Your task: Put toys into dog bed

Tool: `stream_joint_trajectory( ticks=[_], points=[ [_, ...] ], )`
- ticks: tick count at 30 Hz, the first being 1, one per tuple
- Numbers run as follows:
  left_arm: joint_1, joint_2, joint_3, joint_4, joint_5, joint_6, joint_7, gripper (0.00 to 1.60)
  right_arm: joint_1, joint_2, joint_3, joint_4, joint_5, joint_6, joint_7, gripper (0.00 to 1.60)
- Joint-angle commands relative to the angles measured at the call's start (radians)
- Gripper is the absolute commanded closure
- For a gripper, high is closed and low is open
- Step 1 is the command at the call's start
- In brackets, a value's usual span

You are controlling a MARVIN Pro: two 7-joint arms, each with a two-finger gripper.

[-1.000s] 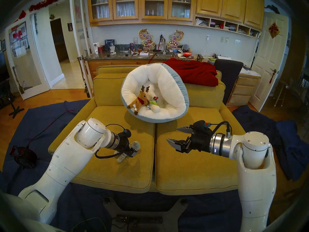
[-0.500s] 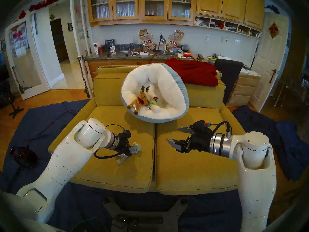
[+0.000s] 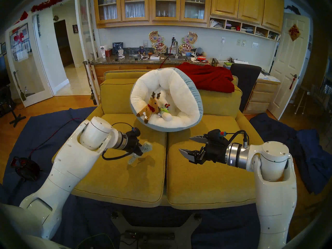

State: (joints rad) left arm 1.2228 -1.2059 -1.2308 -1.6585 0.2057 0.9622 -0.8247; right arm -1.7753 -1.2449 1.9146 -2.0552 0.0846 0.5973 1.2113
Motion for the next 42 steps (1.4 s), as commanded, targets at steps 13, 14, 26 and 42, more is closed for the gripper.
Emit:
stream_joint_trajectory(
  ticks=[13,14,26,42],
  points=[
    [-0.194,-0.185,-0.093,0.028,0.062,-0.031,0.096,1.6,0.014,0.0,0.003,-0.019,0.005,-0.003,0.0,0.0],
    [-0.202,-0.192,-0.096,0.035,0.067,-0.033,0.101,1.6,0.014,0.0,0.003,-0.019,0.005,-0.003,0.0,0.0],
    [-0.276,-0.258,-0.133,0.093,0.107,-0.067,0.138,1.6,0.013,0.0,0.002,-0.018,0.005,-0.005,0.0,0.0],
    [-0.401,-0.33,-0.156,0.21,0.148,-0.106,0.174,1.6,0.013,0.0,0.002,-0.016,0.004,-0.007,0.001,0.0]
  ],
)
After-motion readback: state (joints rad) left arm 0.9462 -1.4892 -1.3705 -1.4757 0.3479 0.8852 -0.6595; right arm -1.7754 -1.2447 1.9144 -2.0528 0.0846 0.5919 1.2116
